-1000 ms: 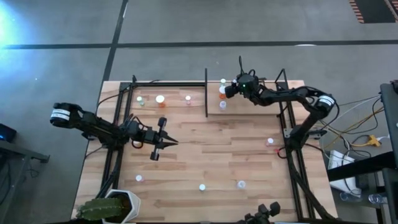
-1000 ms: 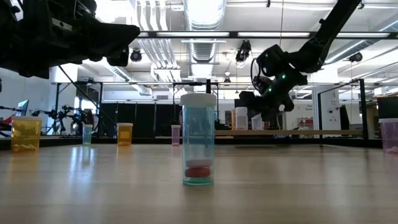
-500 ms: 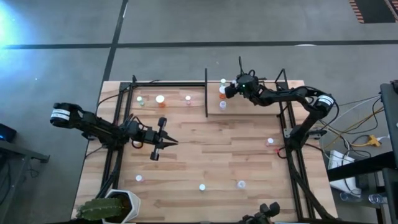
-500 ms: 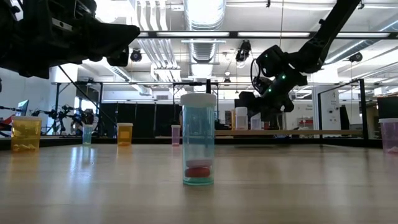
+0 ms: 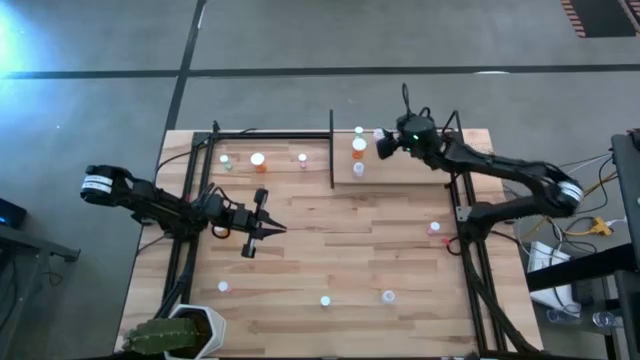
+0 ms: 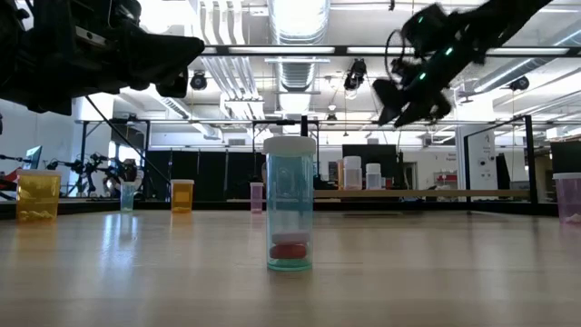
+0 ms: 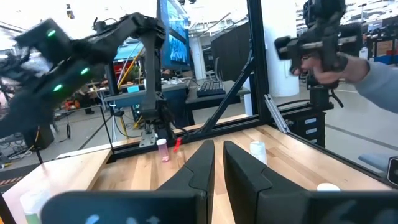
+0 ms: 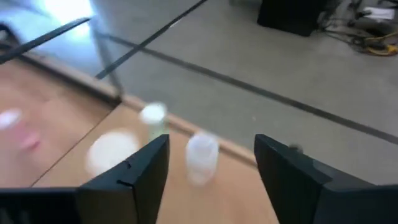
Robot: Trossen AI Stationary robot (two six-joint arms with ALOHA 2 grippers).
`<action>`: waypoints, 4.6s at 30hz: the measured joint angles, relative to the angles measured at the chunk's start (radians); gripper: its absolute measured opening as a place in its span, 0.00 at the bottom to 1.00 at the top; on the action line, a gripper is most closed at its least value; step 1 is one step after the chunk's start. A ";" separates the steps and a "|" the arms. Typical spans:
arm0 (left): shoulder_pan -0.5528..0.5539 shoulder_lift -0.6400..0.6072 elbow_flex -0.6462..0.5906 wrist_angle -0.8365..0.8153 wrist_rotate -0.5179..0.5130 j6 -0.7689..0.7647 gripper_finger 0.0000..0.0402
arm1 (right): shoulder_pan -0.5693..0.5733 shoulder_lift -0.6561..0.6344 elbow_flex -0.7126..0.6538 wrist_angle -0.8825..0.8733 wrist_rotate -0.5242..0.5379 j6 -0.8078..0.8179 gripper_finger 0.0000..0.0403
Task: Pick and place medicine bottles onto shelf by color
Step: Put the bottom blue pill bottle on the shelf
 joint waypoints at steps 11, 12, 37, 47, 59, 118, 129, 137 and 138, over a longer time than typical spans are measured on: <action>0.000 0.000 -0.002 0.000 0.000 0.000 0.04 | 0.479 -0.290 0.000 -0.743 0.127 0.353 0.23; 0.000 0.000 -0.002 0.000 0.000 0.000 0.04 | 0.534 -0.298 0.000 -0.785 0.126 0.405 0.22; -0.133 0.001 0.204 -0.455 -0.005 0.026 0.04 | 1.254 0.151 0.039 -0.333 0.197 0.477 0.73; -0.145 0.001 0.190 -0.457 -0.073 0.027 0.04 | 1.248 0.366 0.037 0.159 0.109 0.215 0.73; -0.145 0.001 0.190 -0.462 -0.079 0.027 0.04 | 1.205 0.572 0.129 0.426 -0.027 0.055 0.73; -0.145 0.001 0.191 -0.463 -0.078 0.031 0.04 | 1.094 0.434 0.314 -0.014 0.022 -0.001 0.27; -0.145 0.001 0.191 -0.461 -0.078 0.037 0.04 | 0.834 -0.121 -0.032 -0.252 0.354 0.091 0.27; -0.145 0.001 0.192 -0.440 -0.078 0.055 0.04 | 0.338 -0.289 -0.231 0.004 0.164 -0.007 0.27; -0.145 0.001 0.192 -0.436 -0.078 0.059 0.04 | 0.274 -0.283 -0.245 0.040 0.097 -0.011 0.27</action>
